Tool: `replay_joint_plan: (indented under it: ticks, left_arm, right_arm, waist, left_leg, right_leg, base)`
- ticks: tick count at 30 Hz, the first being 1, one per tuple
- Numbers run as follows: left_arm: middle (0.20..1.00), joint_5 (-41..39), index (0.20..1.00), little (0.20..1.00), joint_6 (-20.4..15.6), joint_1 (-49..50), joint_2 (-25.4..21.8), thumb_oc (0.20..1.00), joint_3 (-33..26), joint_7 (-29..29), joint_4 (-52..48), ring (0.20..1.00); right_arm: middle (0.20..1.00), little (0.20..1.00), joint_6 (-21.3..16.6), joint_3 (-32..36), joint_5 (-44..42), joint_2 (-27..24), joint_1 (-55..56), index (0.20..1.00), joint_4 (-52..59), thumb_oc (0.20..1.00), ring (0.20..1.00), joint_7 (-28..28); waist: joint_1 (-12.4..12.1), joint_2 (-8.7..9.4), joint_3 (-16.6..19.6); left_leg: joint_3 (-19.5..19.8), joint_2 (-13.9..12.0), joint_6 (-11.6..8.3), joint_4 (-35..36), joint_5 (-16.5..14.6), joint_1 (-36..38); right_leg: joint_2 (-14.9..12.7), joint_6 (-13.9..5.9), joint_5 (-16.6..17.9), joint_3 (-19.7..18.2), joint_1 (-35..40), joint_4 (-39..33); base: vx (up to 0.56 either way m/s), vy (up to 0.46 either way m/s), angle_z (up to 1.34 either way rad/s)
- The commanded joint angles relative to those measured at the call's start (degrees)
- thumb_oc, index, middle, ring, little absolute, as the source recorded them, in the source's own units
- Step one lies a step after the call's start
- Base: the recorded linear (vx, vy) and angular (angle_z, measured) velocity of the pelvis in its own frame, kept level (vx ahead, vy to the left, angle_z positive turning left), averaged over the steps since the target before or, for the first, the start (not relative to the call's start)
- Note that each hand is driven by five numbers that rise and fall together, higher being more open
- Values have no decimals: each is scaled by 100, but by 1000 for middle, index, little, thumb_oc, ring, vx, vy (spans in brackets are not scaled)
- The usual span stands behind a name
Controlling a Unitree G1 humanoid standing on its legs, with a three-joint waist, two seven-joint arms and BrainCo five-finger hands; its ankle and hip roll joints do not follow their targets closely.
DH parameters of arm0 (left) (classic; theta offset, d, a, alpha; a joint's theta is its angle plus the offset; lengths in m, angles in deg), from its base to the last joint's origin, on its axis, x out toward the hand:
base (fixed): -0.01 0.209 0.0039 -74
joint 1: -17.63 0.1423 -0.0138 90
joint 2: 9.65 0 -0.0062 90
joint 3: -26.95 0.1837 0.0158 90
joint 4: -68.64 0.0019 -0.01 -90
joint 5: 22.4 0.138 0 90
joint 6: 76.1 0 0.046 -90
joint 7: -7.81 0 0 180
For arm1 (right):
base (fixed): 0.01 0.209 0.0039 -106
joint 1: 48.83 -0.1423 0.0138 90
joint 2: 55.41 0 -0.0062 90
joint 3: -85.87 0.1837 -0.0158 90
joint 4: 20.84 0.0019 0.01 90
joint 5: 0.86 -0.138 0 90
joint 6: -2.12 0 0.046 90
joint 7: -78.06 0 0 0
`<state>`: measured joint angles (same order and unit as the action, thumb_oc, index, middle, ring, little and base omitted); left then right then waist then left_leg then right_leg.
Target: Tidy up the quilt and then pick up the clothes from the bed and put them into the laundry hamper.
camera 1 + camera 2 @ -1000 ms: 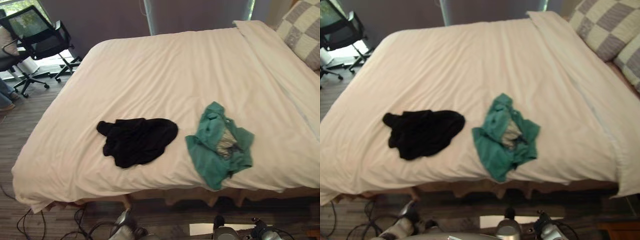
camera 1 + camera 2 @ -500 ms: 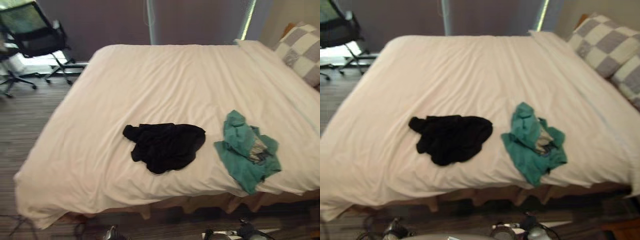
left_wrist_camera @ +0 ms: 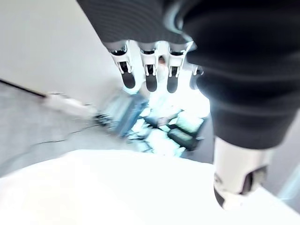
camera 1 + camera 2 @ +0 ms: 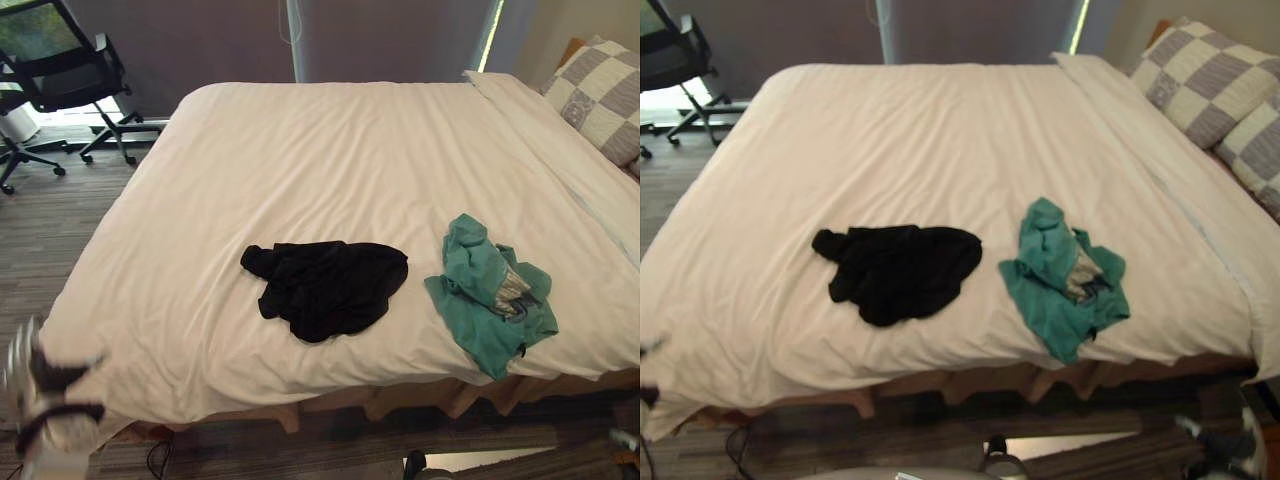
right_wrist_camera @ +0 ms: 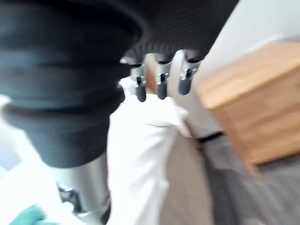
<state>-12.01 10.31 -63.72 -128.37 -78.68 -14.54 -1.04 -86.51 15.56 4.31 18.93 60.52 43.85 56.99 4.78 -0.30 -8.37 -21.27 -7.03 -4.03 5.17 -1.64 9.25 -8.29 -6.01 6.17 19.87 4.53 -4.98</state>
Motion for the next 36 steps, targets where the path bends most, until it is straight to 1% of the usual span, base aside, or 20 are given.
replay_joint_plan:
  ticks: [1, 2, 5, 7, 9, 10, 12, 13, 15, 16, 18, 19, 20, 21, 24, 27, 30, 33, 34, 36]
  left_arm:
    - [1000, 479, 1000, 1000, -426, -902, -326, 1000, 560, 187, -321, 1000]
    - [1000, 482, 1000, 1000, -422, -928, -323, 1000, 578, 185, -314, 1000]
    - [1000, 660, 1000, 1000, -406, -1839, -183, 1000, 1573, 349, -307, 1000]
    - [1000, 841, 1000, 1000, -331, -2724, 260, 1000, 2562, 452, -10, 1000]
    - [1000, 884, 1000, 1000, -287, -3004, 381, 1000, 2819, 467, 182, 1000]
    - [1000, 971, 1000, 1000, -138, -3716, 671, 1000, 3382, 431, 762, 1000]
    - [1000, 937, 1000, 1000, -81, -4010, 786, 1000, 3561, 416, 1081, 1000]
    - [1000, 1023, 1000, 1000, 114, -4566, 1089, 1000, 3905, 448, 1809, 1000]
    - [1000, 1092, 1000, 1000, 163, -4837, 1195, 1000, 4059, 476, 2156, 1000]
    - [1000, 1257, 1000, 1000, 276, -5213, 1373, 1000, 4270, 583, 2822, 1000]
    - [1000, 1347, 1000, 1000, 291, -5343, 1451, 1000, 4364, 630, 3089, 1000]
    - [674, 1405, 674, 674, 316, -5386, 1509, 674, 4415, 681, 3316, 674]
    - [492, 1433, 492, 492, 344, -5393, 1615, 492, 4445, 732, 3548, 492]
    - [200, 1462, 200, 200, 372, -5381, 1724, 200, 4449, 778, 3824, 200]
    - [200, 1500, 200, 200, 453, -5138, 1911, 200, 4418, 910, 4193, 200]
    - [200, 1344, 200, 200, 482, -4572, 1997, 200, 4318, 893, 4025, 200]
    - [200, 540, 200, 200, 252, -3559, 1858, 200, 3931, 842, 3461, 200]
    - [200, -277, 200, 200, 45, -2273, 1606, 200, 3434, 966, 2774, 200]
    - [200, -277, 200, 200, 48, -2263, 1606, 200, 3421, 968, 2766, 200]
    - [200, -552, 200, 200, -8, -1807, 1520, 200, 3189, 1029, 2734, 200]
  right_arm:
    - [1000, 1000, -272, -375, 1037, -706, -963, 1000, 371, 1000, 1000, -130]
    - [1000, 1000, -267, -358, 1043, -704, -960, 1000, 376, 1000, 1000, -128]
    - [1000, 1000, -275, -811, 1446, -1001, -1447, 1000, 780, 1000, 1000, -93]
    - [1000, 1000, -235, -1376, 1543, -945, -2067, 1000, 919, 1000, 1000, -162]
    - [1000, 1000, -219, -1534, 1533, -906, -2279, 1000, 892, 1000, 1000, -188]
    - [1000, 1000, -171, -1905, 1536, -805, -2793, 1000, 926, 1000, 1000, -286]
    - [1000, 1000, -155, -2027, 1523, -784, -2998, 1000, 952, 1000, 1000, -329]
    - [1000, 1000, -120, -2225, 1488, -657, -3226, 1000, 1090, 1000, 1000, -376]
    - [1000, 1000, -112, -2279, 1499, -642, -3310, 1000, 1154, 1000, 1000, -380]
    - [1000, 1000, -94, -2375, 1540, -658, -3375, 1000, 1291, 1000, 1000, -383]
    - [1000, 1000, -71, -2399, 1643, -726, -3432, 1000, 1352, 1000, 1000, -415]
    - [1000, 1000, -61, -2456, 1735, -789, -3481, 1000, 1380, 1000, 1000, -439]
    - [1000, 1000, -44, -2502, 1804, -865, -3583, 1000, 1399, 1000, 1000, -460]
    - [1000, 1000, -44, -2568, 1835, -929, -3726, 1000, 1383, 1000, 1000, -480]
    - [1000, 1000, 35, -2905, 2005, -1219, -4335, 1000, 1178, 1000, 1000, -476]
    - [1000, 1000, 165, -3454, 2060, -1534, -5236, 1000, 575, 1000, 1000, -377]
    - [1000, 1000, 359, -4033, 1874, -1759, -6195, 1000, -484, 1000, 1000, -219]
    - [1000, 1000, 464, -4396, 1448, -1739, -6997, 1000, -1677, 1000, 1000, 77]
    - [1000, 1000, 458, -4416, 1443, -1732, -7016, 1000, -1692, 1000, 1000, 73]
    - [1000, 1000, 508, -4463, 1013, -1479, -7382, 1000, -2679, 1000, 1000, 245]
  waist:
    - [152, 60, 60]
    - [136, 56, 52]
    - [243, 55, -19]
    - [414, 34, -206]
    - [447, 25, -278]
    - [547, 27, -518]
    - [559, 34, -610]
    - [660, 66, -797]
    - [660, 87, -869]
    - [705, 130, -996]
    - [708, 161, -1072]
    - [703, 184, -1117]
    - [690, 206, -1169]
    - [673, 216, -1214]
    - [542, 221, -1288]
    - [271, 178, -1354]
    - [-96, 27, -1505]
    - [-357, -162, -1634]
    - [-343, -162, -1631]
    - [-485, -265, -1689]
  left_leg:
    - [54, -219, -352, -17, 148, -33]
    - [49, -219, -351, -17, 147, -30]
    - [-39, -199, -323, -17, 118, -22]
    - [-169, -163, -271, -30, 106, -69]
    - [-206, -147, -256, -42, 112, -112]
    - [-312, -115, -230, -80, 156, -323]
    - [-371, -104, -221, -119, 179, -453]
    - [-444, -105, -212, -218, 199, -652]
    - [-463, -107, -210, -271, 198, -747]
    - [-476, -128, -213, -345, 205, -880]
    - [-472, -141, -216, -402, 205, -953]
    - [-471, -149, -220, -436, 207, -991]
    - [-463, -165, -227, -482, 204, -1040]
    - [-434, -183, -233, -537, 193, -1084]
    - [-372, -226, -255, -638, 200, -1208]
    - [-246, -244, -284, -732, 219, -1370]
    - [-71, -259, -324, -822, 292, -1619]
    - [75, -245, -355, -858, 360, -1802]
    - [79, -245, -355, -860, 360, -1808]
    - [120, -227, -361, -876, 391, -1876]
  right_leg:
    - [-683, -660, -457, -203, -11, 406]
    - [-682, -660, -457, -208, -13, 409]
    - [-705, -674, -422, -330, -131, 427]
    - [-744, -712, -335, -527, -394, 468]
    - [-746, -718, -310, -617, -520, 494]
    - [-754, -740, -247, -797, -882, 594]
    - [-752, -739, -230, -890, -1091, 665]
    - [-764, -740, -191, -988, -1345, 746]
    - [-765, -738, -173, -1027, -1448, 779]
    - [-793, -739, -158, -1035, -1559, 810]
    - [-820, -742, -147, -1040, -1605, 830]
    - [-834, -744, -141, -1035, -1625, 836]
    - [-854, -745, -132, -1029, -1654, 846]
    - [-869, -743, -131, -1013, -1668, 859]
    - [-897, -713, -117, -969, -1685, 872]
    - [-946, -674, -135, -871, -1706, 914]
    - [-1018, -616, -195, -764, -1820, 1053]
    - [-1086, -561, -254, -647, -1943, 1238]
    - [-1087, -561, -255, -643, -1946, 1240]
    - [-1124, -540, -279, -594, -2016, 1349]
  base:
    - [36, -8, -7]
    - [0, 0, 0]
    - [-9, 10, -3]
    - [-75, 40, -15]
    - [-131, 49, -42]
    - [-185, 57, -54]
    - [-187, 49, -50]
    - [-160, 41, -41]
    - [-95, 8, -36]
    - [-72, -10, -19]
    - [-54, -22, -2]
    - [-49, -39, -7]
    - [-37, -38, -7]
    - [-39, -41, -5]
    - [-22, -45, 8]
    - [-29, -65, 7]
    - [-46, -78, 18]
    - [-34, -53, 39]
    - [-43, -42, 39]
    - [-34, -25, 28]
